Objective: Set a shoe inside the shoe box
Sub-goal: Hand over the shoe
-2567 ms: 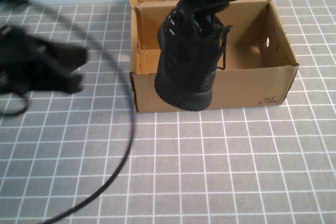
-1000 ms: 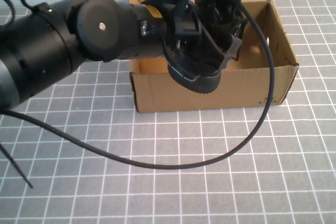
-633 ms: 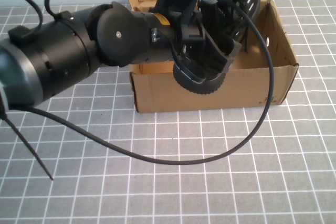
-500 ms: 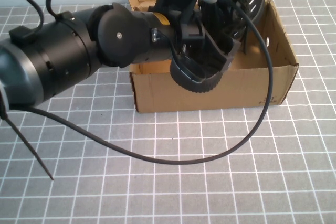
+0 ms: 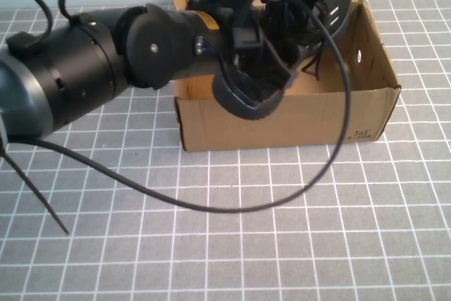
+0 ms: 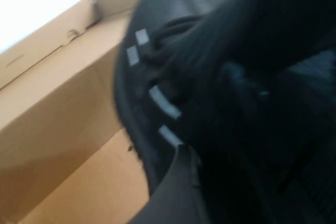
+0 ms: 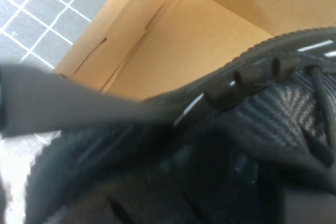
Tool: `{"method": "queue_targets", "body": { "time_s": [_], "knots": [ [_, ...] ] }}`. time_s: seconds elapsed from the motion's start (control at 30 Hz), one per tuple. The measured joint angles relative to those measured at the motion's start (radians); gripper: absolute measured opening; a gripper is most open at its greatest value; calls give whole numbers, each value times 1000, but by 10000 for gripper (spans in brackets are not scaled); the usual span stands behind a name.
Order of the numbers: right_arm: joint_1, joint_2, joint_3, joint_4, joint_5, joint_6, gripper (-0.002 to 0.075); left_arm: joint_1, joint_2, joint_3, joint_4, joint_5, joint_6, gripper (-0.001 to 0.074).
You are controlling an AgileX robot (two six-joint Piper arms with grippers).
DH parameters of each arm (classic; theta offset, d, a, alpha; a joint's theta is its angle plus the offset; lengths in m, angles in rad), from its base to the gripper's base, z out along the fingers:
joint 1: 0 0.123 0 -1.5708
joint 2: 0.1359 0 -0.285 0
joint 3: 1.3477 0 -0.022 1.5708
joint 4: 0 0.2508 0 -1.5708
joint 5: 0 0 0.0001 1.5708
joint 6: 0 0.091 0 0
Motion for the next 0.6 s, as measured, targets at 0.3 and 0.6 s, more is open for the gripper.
{"method": "queue_targets", "body": {
  "time_s": [0.3, 0.6],
  "knots": [
    [-2, 5, 0, 9, 2, -13, -6, 20, 40, -2, 8, 12, -28, 615],
    [-9, 11, 0, 0, 2, -30, -6, 20, 67, -5, 17, -7, -22, 588]
  ]
}}
